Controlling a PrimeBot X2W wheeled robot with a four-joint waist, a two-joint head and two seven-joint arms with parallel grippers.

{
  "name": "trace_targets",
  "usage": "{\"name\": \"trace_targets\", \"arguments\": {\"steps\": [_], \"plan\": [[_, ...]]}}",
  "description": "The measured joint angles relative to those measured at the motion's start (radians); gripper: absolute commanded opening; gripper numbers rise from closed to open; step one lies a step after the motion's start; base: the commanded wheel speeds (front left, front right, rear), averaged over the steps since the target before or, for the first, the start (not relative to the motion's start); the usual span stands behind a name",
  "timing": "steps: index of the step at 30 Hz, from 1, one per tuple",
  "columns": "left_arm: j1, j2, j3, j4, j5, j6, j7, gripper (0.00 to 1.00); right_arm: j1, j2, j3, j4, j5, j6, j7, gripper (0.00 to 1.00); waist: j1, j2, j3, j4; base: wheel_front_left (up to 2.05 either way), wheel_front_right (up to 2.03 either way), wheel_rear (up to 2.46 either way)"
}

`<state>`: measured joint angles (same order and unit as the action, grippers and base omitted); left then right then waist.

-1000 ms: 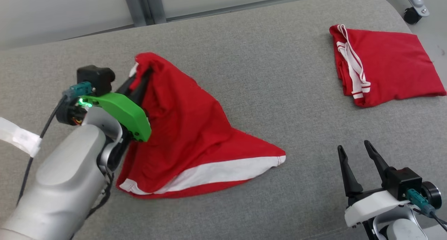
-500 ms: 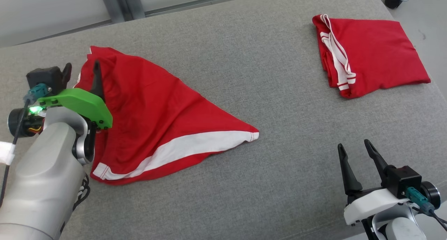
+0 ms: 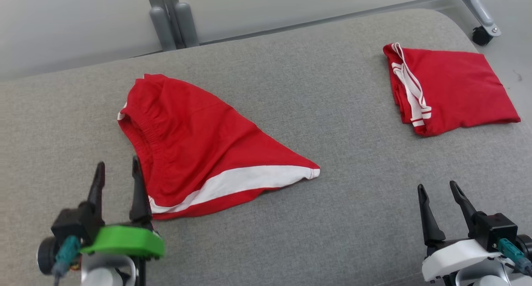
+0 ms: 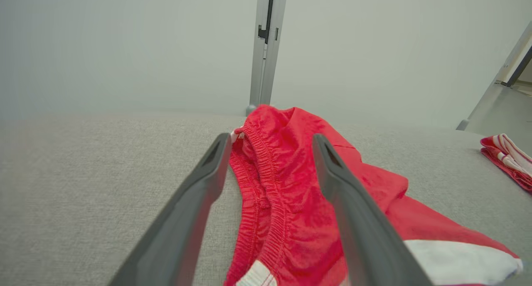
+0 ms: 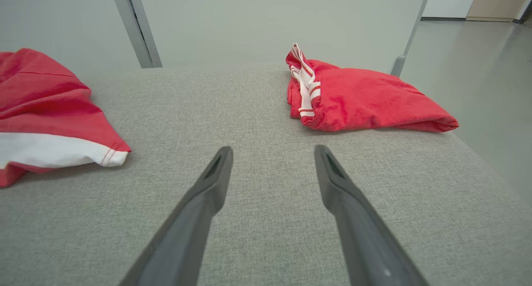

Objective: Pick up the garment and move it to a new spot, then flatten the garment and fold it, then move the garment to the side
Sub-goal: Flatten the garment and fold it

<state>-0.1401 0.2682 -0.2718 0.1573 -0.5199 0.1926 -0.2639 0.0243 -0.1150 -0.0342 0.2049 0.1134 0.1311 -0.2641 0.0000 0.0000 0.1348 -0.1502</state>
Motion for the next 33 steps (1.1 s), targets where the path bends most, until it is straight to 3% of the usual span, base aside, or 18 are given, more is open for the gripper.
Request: {"name": "trace_targets", "arguments": {"steps": [6,9,17,21,33], "plan": [[0.195,-0.084,0.061,-0.127,0.137,-0.034,0.000,1.00,0.032,-0.011,-0.006,-0.021,-0.003,0.000,0.000,1.00,0.0000,0.0000,-0.033,0.050,0.00,0.00,0.00],[0.258,-0.122,0.118,-0.144,0.183,-0.073,0.000,1.00,0.033,-0.011,-0.002,-0.029,-0.004,0.000,0.000,1.00,0.0000,0.0000,-0.049,0.079,0.00,0.00,0.00],[0.365,-0.182,0.264,-0.097,0.269,-0.228,0.000,1.00,0.052,-0.003,0.023,0.003,-0.009,0.000,0.000,1.00,0.0000,0.0000,-0.114,0.141,0.00,0.00,0.00],[0.365,-0.194,0.300,-0.049,0.297,-0.281,0.000,1.00,0.049,0.007,0.037,0.017,-0.012,0.000,0.000,1.00,0.0000,0.0000,-0.137,0.168,0.00,0.00,0.00],[0.325,-0.213,0.307,-0.019,0.312,-0.319,0.000,1.00,0.042,0.027,0.056,0.009,0.004,0.000,0.000,1.00,0.0000,0.0000,-0.140,0.191,0.00,0.00,0.00]]}}
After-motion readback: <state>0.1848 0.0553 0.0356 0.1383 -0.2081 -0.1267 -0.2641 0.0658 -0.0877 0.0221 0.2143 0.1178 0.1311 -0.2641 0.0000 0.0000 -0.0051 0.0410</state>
